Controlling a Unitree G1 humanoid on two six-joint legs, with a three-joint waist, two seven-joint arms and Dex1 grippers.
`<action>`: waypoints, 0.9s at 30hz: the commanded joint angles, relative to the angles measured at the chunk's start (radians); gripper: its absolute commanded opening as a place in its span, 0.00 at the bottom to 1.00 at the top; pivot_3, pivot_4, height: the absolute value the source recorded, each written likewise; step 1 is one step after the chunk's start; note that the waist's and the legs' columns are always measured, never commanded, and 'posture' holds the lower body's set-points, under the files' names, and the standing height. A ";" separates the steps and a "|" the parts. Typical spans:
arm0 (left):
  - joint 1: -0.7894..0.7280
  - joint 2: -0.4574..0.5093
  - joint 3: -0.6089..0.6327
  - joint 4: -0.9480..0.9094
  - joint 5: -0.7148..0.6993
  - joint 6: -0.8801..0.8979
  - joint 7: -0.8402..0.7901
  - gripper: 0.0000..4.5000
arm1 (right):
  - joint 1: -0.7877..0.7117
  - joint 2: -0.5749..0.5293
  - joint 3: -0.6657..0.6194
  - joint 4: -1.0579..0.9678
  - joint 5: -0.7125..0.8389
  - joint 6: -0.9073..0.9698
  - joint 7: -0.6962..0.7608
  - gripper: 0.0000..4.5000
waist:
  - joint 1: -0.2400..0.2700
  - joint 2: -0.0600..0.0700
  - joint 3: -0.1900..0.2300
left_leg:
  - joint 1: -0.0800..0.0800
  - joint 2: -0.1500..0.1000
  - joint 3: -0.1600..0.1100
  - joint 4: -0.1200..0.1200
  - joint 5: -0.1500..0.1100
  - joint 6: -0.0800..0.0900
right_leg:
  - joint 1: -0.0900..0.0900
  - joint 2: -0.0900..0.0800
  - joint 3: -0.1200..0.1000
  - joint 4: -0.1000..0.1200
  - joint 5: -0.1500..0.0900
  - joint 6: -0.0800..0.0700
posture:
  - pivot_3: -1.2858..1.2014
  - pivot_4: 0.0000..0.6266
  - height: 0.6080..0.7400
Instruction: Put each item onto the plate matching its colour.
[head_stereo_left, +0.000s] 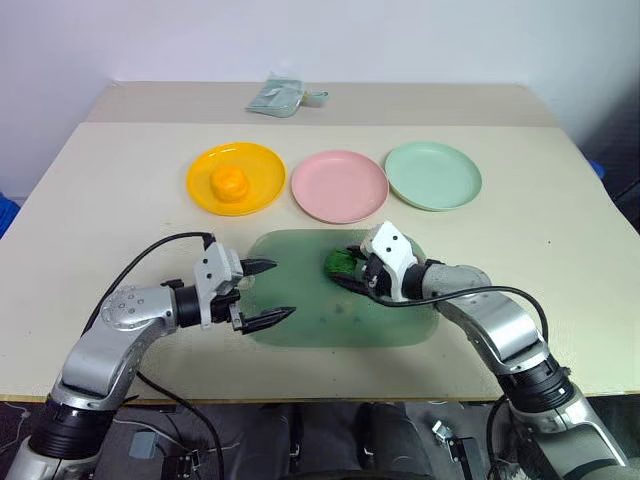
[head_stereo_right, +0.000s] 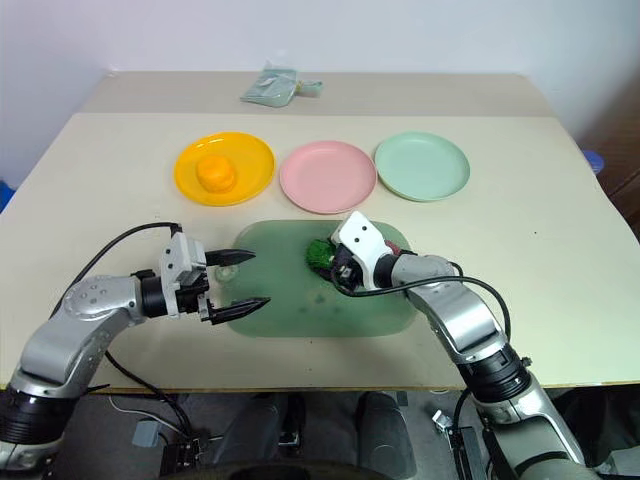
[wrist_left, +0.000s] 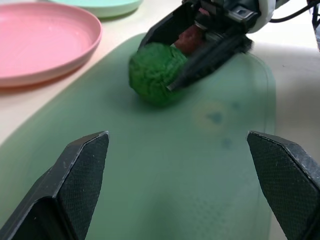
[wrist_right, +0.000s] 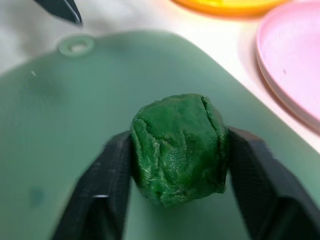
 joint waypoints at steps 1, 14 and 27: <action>0.009 0.002 0.016 -0.048 -0.016 -0.002 0.008 1.00 | -0.052 0.005 -0.083 -0.055 0.024 0.011 -0.008 0.45 | 0.000 0.000 0.000 | 0.000 0.000 0.000 0.000 0.000 0.000 | 0.000 0.000 0.000 0.000 0.000 0.000 | 0.52 0.24 1.00; 0.048 -0.061 -0.028 -0.102 0.018 -0.011 0.095 1.00 | -0.532 0.071 -0.363 0.983 -0.156 -0.296 -0.378 0.45 | -0.018 0.002 0.001 | 0.000 0.000 0.002 -0.003 0.000 0.000 | -0.001 0.001 0.001 0.002 0.000 0.000 | 0.52 0.24 1.00; 0.090 -0.084 -0.022 -0.154 0.009 0.013 0.163 1.00 | -0.245 -0.068 -0.364 0.550 0.008 -0.431 0.106 0.99 | -0.012 0.004 0.001 | 0.000 0.001 0.000 -0.004 0.001 -0.001 | 0.001 0.001 0.001 0.000 0.000 0.000 | 0.52 0.24 1.00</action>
